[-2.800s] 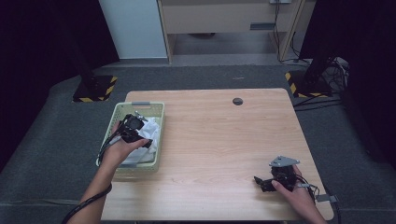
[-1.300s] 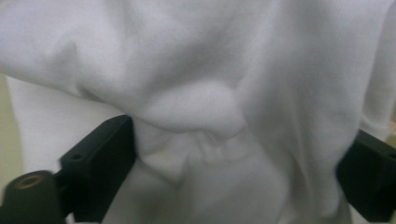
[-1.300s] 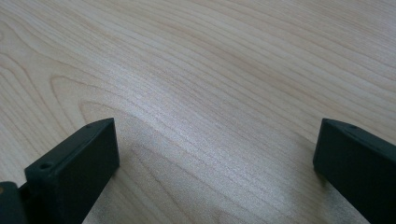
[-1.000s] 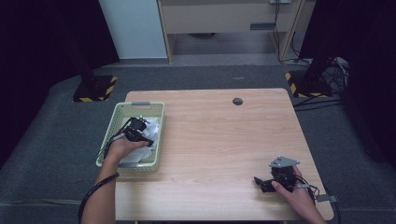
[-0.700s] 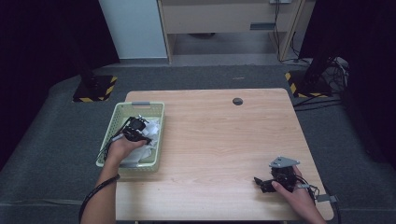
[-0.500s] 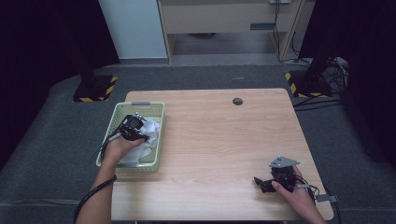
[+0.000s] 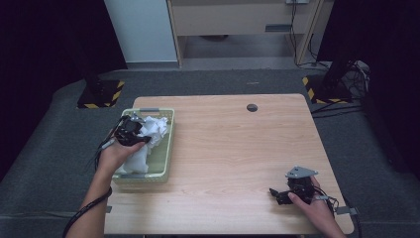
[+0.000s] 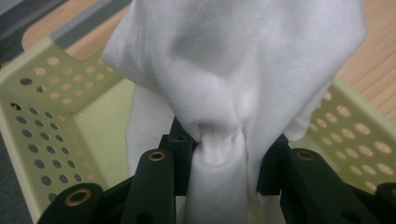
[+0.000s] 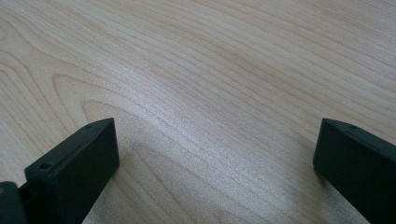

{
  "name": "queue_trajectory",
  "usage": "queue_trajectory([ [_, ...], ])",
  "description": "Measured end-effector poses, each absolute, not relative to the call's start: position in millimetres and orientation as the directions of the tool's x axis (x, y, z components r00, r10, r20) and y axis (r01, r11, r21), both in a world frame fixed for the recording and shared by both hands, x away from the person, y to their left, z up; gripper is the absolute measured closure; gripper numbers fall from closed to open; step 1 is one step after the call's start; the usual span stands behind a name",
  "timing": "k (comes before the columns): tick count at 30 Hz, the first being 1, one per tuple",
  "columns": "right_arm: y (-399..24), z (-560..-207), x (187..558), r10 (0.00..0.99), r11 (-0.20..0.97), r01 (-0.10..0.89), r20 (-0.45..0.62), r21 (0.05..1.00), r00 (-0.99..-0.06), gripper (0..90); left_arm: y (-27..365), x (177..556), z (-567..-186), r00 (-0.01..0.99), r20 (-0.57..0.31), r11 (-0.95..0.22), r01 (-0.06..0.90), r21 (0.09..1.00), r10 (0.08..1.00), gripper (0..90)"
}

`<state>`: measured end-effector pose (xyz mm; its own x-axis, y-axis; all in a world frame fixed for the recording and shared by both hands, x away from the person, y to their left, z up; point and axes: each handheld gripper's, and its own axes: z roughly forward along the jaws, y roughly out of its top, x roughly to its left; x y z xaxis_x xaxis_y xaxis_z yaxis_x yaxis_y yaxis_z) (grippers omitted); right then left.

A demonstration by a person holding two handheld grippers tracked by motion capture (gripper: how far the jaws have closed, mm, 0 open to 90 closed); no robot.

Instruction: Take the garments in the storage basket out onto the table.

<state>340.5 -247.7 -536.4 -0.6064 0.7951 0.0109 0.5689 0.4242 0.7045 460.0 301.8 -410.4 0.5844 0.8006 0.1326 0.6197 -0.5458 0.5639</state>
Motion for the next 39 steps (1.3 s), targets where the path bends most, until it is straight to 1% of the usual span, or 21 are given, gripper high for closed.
queue_trajectory([
  [8, -247.7, -536.4, 340.5, 0.795, 0.424, 0.569, 0.011, 0.705, -0.606, 0.4, 299.7, 462.5, -393.7, 0.576, 0.156, -0.545, 0.6, 0.586, 0.802, 65.9],
  [19, -247.7, -536.4, 340.5, 0.795, 0.424, 0.569, 0.011, 0.705, -0.606, 0.4, 292.1, 466.9, -382.0, 0.577, 0.178, -0.555, 0.583, 0.593, 0.797, 65.9],
  [28, -247.7, -536.4, 340.5, 0.795, 0.424, 0.569, 0.012, 0.705, -0.606, 0.4, 285.2, 469.3, -363.7, 0.587, 0.201, -0.573, 0.562, 0.597, 0.785, 65.8],
  [39, -247.7, -536.4, 340.5, 0.795, 0.424, 0.569, 0.011, 0.705, -0.606, 0.4, 278.2, 473.1, -358.5, 0.601, 0.202, -0.584, 0.55, 0.597, 0.773, 65.8],
])
